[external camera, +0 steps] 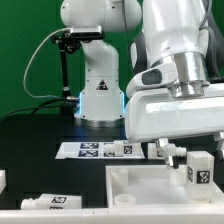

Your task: Assemble one leg

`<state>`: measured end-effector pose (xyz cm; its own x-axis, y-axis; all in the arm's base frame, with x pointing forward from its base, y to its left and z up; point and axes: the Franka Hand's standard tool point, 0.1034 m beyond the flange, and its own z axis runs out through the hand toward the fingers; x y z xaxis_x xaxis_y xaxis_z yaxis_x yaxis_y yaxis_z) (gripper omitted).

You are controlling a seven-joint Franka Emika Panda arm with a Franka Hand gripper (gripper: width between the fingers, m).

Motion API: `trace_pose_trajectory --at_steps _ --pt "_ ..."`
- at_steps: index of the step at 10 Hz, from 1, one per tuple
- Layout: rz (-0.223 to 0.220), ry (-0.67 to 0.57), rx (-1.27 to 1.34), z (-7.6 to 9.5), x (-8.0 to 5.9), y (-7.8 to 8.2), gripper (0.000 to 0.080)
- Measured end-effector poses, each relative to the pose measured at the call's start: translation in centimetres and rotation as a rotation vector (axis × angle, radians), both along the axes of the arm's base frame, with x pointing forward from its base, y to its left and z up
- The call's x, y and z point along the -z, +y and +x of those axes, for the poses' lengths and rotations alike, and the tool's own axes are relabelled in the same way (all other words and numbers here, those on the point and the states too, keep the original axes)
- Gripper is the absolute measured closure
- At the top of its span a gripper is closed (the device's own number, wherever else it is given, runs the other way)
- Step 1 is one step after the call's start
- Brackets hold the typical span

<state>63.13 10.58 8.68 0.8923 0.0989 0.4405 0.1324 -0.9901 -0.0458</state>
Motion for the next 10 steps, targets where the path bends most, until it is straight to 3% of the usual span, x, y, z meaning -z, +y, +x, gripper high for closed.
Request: trace_pose_trajectory --at_steps 5,7,8,10 --pt "0.026 0.442 0.088 0.7 0.2 0.3 0.0150" --pt "0.069 0.427 0.176 1.1 0.8 1.1 0.0150" --pt "0.068 0.430 0.176 1.1 0.8 1.0 0.0150" --pt "0.072 0.431 0.189 1.1 0.8 1.1 0.0420"
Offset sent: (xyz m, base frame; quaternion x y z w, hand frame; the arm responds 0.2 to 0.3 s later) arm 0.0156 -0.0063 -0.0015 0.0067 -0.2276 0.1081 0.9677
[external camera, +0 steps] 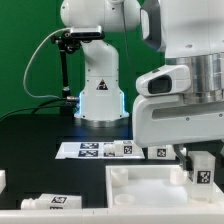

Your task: Assemble one leg

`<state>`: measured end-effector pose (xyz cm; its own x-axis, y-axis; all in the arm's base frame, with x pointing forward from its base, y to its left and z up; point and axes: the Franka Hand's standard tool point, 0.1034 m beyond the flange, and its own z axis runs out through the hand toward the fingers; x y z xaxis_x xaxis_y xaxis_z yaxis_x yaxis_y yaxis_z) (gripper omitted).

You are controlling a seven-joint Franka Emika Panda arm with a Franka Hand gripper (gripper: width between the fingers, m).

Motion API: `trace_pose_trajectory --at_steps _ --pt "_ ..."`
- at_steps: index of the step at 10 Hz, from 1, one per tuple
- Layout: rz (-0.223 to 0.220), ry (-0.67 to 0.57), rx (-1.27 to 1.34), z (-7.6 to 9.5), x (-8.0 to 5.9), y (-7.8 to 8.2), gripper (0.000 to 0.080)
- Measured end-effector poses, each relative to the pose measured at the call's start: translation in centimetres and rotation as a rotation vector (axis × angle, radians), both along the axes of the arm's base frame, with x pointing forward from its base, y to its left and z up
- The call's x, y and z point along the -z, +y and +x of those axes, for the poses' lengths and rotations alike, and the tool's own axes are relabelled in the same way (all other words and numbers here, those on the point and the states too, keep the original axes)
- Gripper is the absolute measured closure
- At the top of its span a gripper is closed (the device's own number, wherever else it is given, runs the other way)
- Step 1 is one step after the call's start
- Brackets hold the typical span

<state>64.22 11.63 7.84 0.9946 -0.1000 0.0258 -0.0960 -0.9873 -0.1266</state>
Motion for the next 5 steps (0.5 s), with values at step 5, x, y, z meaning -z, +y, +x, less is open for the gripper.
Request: trace_pose_trajectory --at_steps 5 --pt "0.013 0.045 0.486 -0.22 0.30 -0.36 0.0503"
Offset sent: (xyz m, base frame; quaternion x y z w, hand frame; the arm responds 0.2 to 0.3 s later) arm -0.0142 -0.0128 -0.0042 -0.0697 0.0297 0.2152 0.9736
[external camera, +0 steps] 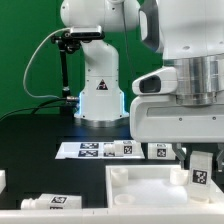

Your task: Assemble one leg

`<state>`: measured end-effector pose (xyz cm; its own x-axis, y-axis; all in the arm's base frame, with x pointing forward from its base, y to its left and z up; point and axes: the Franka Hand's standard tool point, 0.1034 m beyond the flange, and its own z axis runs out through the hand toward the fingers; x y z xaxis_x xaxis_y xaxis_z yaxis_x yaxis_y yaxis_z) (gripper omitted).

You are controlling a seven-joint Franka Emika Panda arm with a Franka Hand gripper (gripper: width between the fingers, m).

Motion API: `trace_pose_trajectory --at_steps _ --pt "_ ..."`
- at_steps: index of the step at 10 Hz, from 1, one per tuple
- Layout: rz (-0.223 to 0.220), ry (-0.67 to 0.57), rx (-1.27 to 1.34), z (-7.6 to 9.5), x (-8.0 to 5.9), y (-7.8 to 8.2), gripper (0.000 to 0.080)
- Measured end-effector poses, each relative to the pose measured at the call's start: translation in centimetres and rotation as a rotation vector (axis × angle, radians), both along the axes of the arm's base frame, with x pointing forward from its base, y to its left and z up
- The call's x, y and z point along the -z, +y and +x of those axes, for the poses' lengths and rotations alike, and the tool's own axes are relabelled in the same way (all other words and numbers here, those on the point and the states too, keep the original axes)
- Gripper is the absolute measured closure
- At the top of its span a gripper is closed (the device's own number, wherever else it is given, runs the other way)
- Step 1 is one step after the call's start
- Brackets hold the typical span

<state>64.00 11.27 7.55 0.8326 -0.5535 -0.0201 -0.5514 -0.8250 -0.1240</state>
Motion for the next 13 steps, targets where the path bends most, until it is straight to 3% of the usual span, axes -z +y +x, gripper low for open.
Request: trace_pose_trajectory --at_steps 2,3,4,5,6,7,8,9,10,11,13 --pt "0.022 0.018 0.320 0.0 0.0 0.1 0.0505" --pt "0.055 0.042 0.478 -0.1 0.0 0.2 0.0505" --pt "0.083 0.054 0.582 -0.1 0.1 0.3 0.0505" --pt "0.081 0.053 0.571 -0.1 0.1 0.3 0.0505" --pt "0.080 0.050 0.543 -0.1 0.1 0.3 0.0505" --pt "0.069 0.049 0.478 -0.2 0.1 0.3 0.0421" --pt "0.047 0.050 0.254 -0.5 0.0 0.1 0.0421" --pt "0.040 0.059 0.049 -0.6 -0.2 0.0 0.0241" --pt "0.034 0.088 -0.119 -0.9 -0.5 0.2 0.0169" --pt "0.039 0.044 -0.135 -0.3 -0.8 0.3 0.0155" --pt "0.033 0.007 -0.199 -1.4 -1.0 -0.3 0.0151"
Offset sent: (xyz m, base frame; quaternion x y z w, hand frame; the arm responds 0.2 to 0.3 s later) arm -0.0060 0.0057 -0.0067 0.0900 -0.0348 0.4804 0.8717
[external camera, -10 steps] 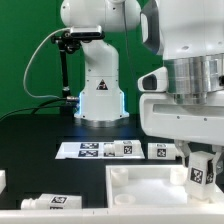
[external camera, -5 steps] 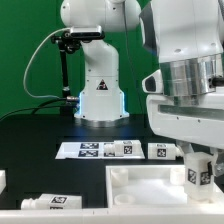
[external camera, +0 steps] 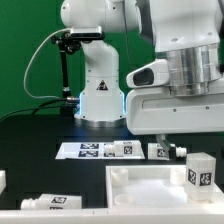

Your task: Assemble one leg

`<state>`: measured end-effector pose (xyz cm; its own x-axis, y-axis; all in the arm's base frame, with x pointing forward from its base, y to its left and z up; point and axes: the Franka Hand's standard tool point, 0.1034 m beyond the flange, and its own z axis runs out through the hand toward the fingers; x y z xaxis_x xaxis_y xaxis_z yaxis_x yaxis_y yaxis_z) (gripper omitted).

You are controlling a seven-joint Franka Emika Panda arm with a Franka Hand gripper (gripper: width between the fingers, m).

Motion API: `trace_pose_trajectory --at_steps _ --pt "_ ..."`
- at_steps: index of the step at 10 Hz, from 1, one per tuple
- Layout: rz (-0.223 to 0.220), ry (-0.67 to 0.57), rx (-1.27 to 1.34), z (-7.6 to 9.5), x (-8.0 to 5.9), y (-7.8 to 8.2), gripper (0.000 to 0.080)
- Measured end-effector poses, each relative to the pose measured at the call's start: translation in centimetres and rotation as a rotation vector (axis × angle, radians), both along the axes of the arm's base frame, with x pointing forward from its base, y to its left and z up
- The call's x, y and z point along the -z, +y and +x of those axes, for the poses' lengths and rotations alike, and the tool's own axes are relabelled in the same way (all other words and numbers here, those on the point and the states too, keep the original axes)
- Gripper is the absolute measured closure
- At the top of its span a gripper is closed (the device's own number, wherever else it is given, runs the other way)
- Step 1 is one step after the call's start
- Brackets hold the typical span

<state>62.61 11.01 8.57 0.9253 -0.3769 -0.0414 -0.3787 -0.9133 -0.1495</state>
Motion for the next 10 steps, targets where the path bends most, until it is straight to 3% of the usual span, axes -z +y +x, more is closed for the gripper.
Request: trace_pose_trajectory --at_steps 1,3,5,6,7,8,9,10 --pt "-0.010 -0.021 -0.127 0.31 0.11 -0.16 0.0151" --pt "-0.086 -0.070 -0.511 1.09 0.32 -0.57 0.0151" --pt "-0.091 -0.079 -0.514 1.08 0.49 -0.10 0.0151" --pt "-0.091 -0.079 -0.515 1.08 0.52 -0.17 0.0242" --pt "-0.085 -0.072 -0.451 1.06 0.54 -0.06 0.0424" --pt "-0.082 -0.063 -0.379 1.05 0.54 -0.01 0.0424" --pt "-0.080 -0.058 -0.332 1.06 0.54 -0.03 0.0514" --pt "-0.078 -0.048 -0.243 1.06 0.55 -0.02 0.0514"
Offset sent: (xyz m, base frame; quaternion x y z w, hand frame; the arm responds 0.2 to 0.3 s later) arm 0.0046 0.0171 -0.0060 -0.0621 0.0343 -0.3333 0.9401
